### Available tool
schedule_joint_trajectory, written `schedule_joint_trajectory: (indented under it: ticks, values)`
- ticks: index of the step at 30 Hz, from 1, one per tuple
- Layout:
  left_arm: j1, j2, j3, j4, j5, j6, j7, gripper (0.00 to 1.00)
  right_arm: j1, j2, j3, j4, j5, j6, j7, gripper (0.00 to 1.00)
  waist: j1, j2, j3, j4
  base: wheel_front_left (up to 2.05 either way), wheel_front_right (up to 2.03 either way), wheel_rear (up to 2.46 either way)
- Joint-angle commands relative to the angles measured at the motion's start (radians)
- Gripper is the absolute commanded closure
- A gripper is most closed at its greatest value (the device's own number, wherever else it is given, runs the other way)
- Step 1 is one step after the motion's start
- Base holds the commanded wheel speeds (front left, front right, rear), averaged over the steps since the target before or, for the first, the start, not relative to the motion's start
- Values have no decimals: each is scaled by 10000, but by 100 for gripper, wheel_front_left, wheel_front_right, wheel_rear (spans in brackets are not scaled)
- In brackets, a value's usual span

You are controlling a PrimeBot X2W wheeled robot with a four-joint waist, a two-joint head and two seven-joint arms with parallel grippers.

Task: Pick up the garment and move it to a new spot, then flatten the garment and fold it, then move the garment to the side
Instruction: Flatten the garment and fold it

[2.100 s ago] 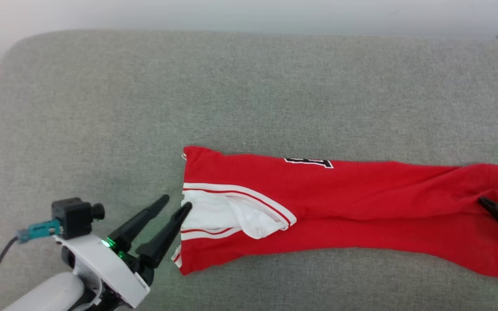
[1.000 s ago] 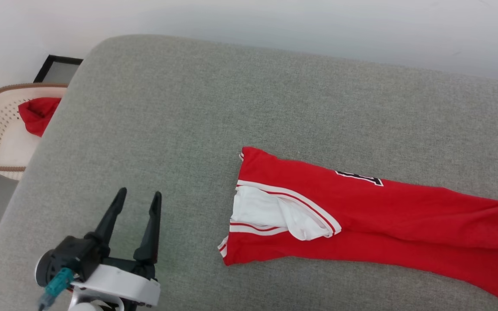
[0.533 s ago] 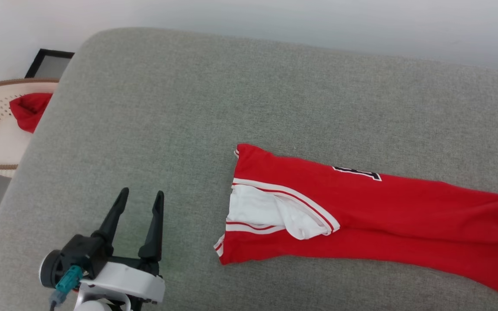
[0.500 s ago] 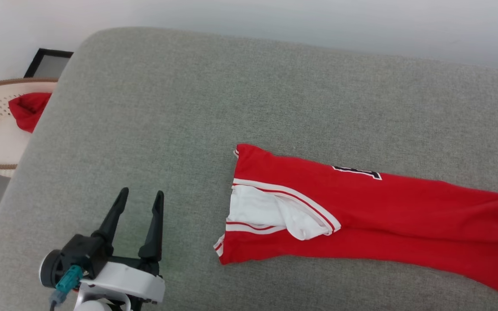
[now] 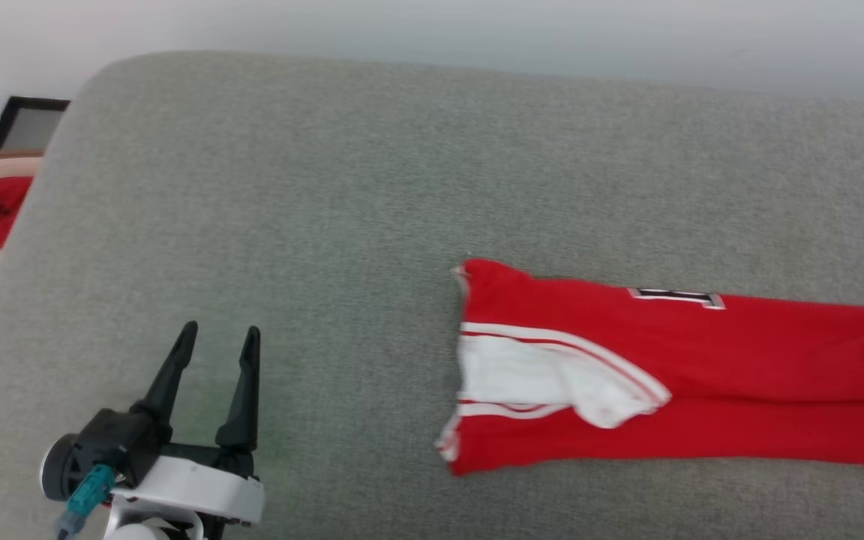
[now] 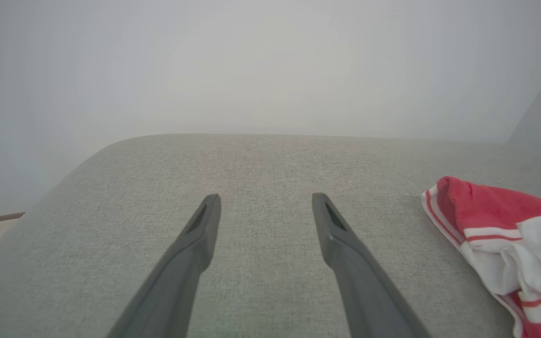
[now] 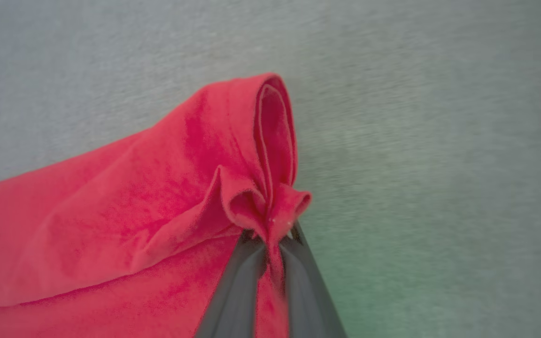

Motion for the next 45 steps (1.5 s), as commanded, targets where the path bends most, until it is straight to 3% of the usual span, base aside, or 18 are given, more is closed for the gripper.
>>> schedule_joint_trajectory:
  ticks: [1,9,13,21,30,37,45]
  values:
    - [94,41,45,-78,-39,7,-8,0,142,-243,-398,40,-75,-14,-204,100,0,0,175,-271,0,0,0]
    - [25,202,110,-236,-60,8,-8,0,-52,-1390,-2036,701,-785,-15,-1111,100,0,0,442,-617,0,0,0]
    - [-45,244,48,-171,-54,7,-8,0,-268,-1468,-1996,764,-684,-13,-1346,100,0,0,366,-664,0,0,0]
    - [259,162,182,-72,-162,7,-8,0,479,-994,116,-1718,222,-11,-761,100,0,0,-113,-747,0,0,0]
    - [389,-106,58,32,-241,7,-6,0,440,2,3146,-4690,797,-11,222,100,0,0,-489,-537,0,0,0]
    - [452,-238,-48,130,-322,8,-8,0,-257,651,5348,-4846,624,-11,252,100,0,0,-697,-179,0,0,0]
    - [467,-313,-82,163,-365,8,-8,0,-614,868,6260,-3828,527,-11,-123,100,0,0,-752,141,0,0,0]
